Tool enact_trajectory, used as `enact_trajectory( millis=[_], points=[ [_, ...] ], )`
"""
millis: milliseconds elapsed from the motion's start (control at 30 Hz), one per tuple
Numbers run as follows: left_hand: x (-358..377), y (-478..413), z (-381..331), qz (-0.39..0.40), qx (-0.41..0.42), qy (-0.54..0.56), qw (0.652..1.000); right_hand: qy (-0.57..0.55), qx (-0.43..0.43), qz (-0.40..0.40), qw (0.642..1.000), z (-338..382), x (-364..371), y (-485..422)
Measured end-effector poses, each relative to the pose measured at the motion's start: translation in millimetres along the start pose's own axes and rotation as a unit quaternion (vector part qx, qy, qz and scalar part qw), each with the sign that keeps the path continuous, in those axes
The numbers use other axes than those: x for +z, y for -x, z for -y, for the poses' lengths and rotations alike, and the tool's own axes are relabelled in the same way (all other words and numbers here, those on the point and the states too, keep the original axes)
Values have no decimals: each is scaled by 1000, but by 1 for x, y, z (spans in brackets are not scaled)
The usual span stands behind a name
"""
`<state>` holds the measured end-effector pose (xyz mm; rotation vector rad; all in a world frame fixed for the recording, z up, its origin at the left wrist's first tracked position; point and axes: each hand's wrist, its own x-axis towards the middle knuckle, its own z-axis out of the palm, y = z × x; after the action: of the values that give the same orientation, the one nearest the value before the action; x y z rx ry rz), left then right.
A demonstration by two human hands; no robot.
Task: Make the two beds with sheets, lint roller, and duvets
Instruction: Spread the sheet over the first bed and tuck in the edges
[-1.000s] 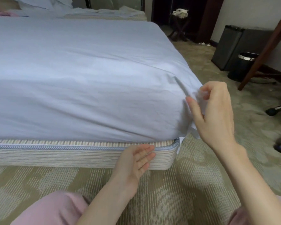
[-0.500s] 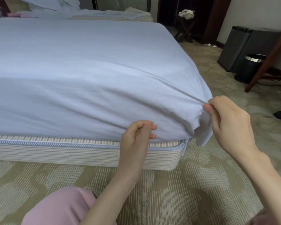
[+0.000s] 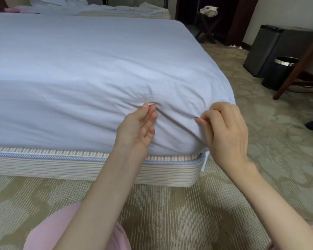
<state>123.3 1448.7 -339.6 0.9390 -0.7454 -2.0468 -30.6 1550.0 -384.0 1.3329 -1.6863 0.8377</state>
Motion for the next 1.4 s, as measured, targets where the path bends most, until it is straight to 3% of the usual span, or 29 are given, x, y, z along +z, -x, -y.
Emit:
enact_trajectory(
  millis=[267, 467, 633, 700, 833, 1000, 1233, 1400],
  points=[
    [-29, 6, 19, -12, 114, -93, 989, -48, 10, 48, 998, 3, -20, 6],
    [-55, -13, 46, -98, -35, -102, 989, -55, 1, 85, 995, 4, -13, 19],
    [-57, -21, 54, -169, 45, -113, 978, -15, 18, 138, 990, 13, 1, 45],
    [-58, -26, 55, -183, 87, -97, 974, 11, 10, 99, 995, 10, 11, 45],
    [-59, -34, 53, -187, 106, -77, 974, 18, -32, 30, 999, 2, 18, 38],
    [-69, -27, 59, -180, 95, -127, 971, -11, -41, 95, 995, 16, 11, 53],
    [-73, -31, 66, -182, 119, -140, 966, -34, 9, 114, 993, 12, 16, 56],
    [-78, -35, 75, -138, 5, -124, 983, -61, -34, 184, 980, 29, 11, 83]
  ],
)
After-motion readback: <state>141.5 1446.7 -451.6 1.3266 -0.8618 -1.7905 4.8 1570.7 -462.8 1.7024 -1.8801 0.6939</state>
